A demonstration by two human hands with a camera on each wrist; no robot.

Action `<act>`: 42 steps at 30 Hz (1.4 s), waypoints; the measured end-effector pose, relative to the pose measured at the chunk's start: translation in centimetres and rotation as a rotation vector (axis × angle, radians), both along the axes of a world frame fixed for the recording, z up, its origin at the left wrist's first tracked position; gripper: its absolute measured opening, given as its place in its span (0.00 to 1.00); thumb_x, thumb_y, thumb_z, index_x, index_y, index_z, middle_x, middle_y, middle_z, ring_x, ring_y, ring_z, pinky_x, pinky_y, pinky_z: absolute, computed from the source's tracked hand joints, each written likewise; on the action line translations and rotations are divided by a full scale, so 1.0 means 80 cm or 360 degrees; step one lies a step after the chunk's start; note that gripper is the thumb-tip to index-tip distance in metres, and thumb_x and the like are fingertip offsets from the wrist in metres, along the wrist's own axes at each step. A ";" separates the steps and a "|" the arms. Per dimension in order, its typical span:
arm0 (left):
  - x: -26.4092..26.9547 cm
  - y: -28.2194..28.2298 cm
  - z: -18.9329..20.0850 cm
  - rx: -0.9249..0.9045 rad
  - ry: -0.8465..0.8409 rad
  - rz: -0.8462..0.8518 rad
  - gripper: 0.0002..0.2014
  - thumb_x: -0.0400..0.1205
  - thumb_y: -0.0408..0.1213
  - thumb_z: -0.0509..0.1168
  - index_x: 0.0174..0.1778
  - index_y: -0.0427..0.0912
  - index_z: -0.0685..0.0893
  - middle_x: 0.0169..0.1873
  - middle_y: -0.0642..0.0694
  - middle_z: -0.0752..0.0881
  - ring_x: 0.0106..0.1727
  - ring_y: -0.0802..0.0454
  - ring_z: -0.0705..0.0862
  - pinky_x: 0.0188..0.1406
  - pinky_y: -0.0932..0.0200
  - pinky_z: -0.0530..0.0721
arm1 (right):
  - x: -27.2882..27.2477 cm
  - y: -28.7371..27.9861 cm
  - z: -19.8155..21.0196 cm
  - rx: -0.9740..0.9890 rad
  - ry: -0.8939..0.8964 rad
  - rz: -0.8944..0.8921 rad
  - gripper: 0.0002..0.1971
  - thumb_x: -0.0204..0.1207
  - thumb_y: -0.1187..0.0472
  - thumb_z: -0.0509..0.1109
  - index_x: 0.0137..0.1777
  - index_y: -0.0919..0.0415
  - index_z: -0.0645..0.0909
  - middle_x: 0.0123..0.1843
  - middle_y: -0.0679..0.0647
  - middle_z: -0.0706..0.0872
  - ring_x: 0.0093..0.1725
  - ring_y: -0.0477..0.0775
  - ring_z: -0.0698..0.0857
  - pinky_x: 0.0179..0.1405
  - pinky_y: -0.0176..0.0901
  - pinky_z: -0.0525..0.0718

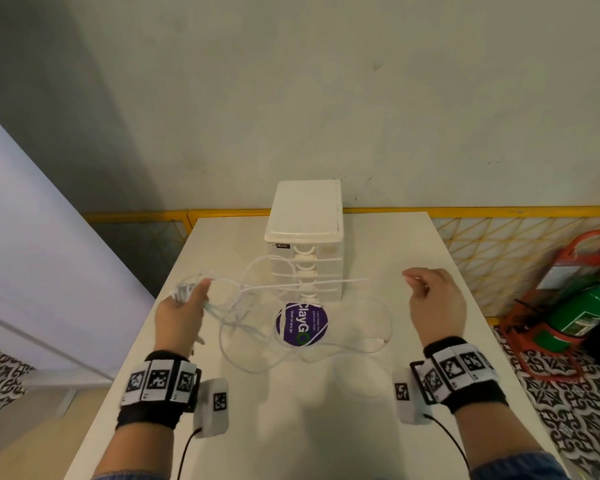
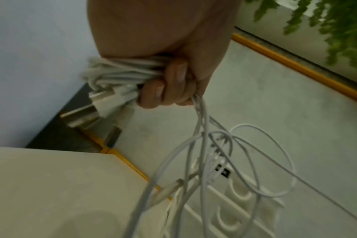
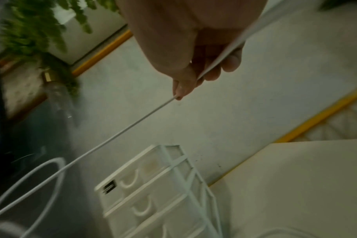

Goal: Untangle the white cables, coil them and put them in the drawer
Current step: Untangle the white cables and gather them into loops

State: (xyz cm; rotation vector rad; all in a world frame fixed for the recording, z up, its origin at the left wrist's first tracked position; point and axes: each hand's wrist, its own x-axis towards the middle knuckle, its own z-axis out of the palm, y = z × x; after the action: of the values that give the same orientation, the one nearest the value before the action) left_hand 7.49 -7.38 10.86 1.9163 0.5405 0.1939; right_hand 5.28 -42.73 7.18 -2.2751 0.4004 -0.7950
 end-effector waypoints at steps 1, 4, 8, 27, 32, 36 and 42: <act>0.001 0.009 -0.002 -0.0051 -0.0011 0.0080 0.24 0.80 0.53 0.66 0.43 0.30 0.83 0.29 0.39 0.79 0.28 0.47 0.75 0.28 0.58 0.75 | -0.002 -0.010 -0.004 0.0042 0.0045 -0.0101 0.08 0.78 0.66 0.66 0.47 0.57 0.87 0.45 0.56 0.84 0.41 0.61 0.83 0.36 0.41 0.72; -0.001 0.012 -0.001 -0.0092 -0.0045 0.0094 0.21 0.81 0.52 0.66 0.44 0.32 0.84 0.28 0.40 0.78 0.28 0.48 0.74 0.28 0.58 0.74 | -0.006 -0.015 -0.020 -0.0161 0.0525 -0.0139 0.09 0.77 0.66 0.64 0.50 0.57 0.86 0.46 0.59 0.82 0.47 0.63 0.80 0.38 0.48 0.76; -0.003 -0.030 0.007 0.0023 -0.0047 -0.0185 0.20 0.81 0.51 0.66 0.34 0.35 0.80 0.26 0.40 0.77 0.26 0.47 0.74 0.20 0.61 0.75 | -0.008 0.042 -0.020 -0.0382 0.0405 0.0154 0.18 0.69 0.70 0.69 0.59 0.61 0.83 0.55 0.60 0.82 0.56 0.63 0.78 0.51 0.55 0.80; -0.009 -0.081 0.006 0.0042 -0.0151 -0.0584 0.21 0.78 0.46 0.71 0.24 0.38 0.76 0.15 0.49 0.73 0.17 0.54 0.72 0.17 0.57 0.76 | -0.001 0.121 0.007 -0.0741 -0.0003 0.0632 0.07 0.71 0.64 0.74 0.39 0.51 0.80 0.40 0.44 0.80 0.45 0.50 0.77 0.43 0.43 0.71; 0.003 -0.047 0.017 0.0135 -0.0183 -0.0331 0.21 0.80 0.49 0.68 0.31 0.34 0.79 0.23 0.42 0.77 0.25 0.47 0.75 0.12 0.66 0.73 | -0.002 0.088 -0.011 -0.0624 0.0399 0.0363 0.09 0.75 0.69 0.64 0.43 0.53 0.77 0.40 0.46 0.82 0.44 0.53 0.79 0.43 0.44 0.65; 0.014 -0.029 0.027 0.0132 -0.0241 -0.0173 0.22 0.81 0.49 0.67 0.28 0.38 0.74 0.23 0.43 0.74 0.28 0.46 0.72 0.26 0.58 0.72 | -0.017 0.036 -0.056 -0.0465 0.0943 0.0075 0.09 0.76 0.65 0.60 0.50 0.51 0.76 0.49 0.48 0.84 0.54 0.53 0.80 0.53 0.46 0.71; 0.019 -0.039 0.030 0.0084 -0.0298 -0.0171 0.21 0.80 0.49 0.67 0.29 0.38 0.75 0.23 0.44 0.73 0.27 0.49 0.70 0.32 0.55 0.72 | -0.036 0.014 -0.090 -0.0536 0.1453 -0.0045 0.12 0.80 0.59 0.58 0.61 0.54 0.74 0.60 0.50 0.82 0.61 0.52 0.78 0.59 0.46 0.77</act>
State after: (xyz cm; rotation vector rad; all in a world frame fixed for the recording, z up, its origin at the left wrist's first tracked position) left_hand 9.03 -10.52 13.25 1.9484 0.3094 0.3169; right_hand 2.40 -41.59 -0.03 -2.8581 0.7400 0.2497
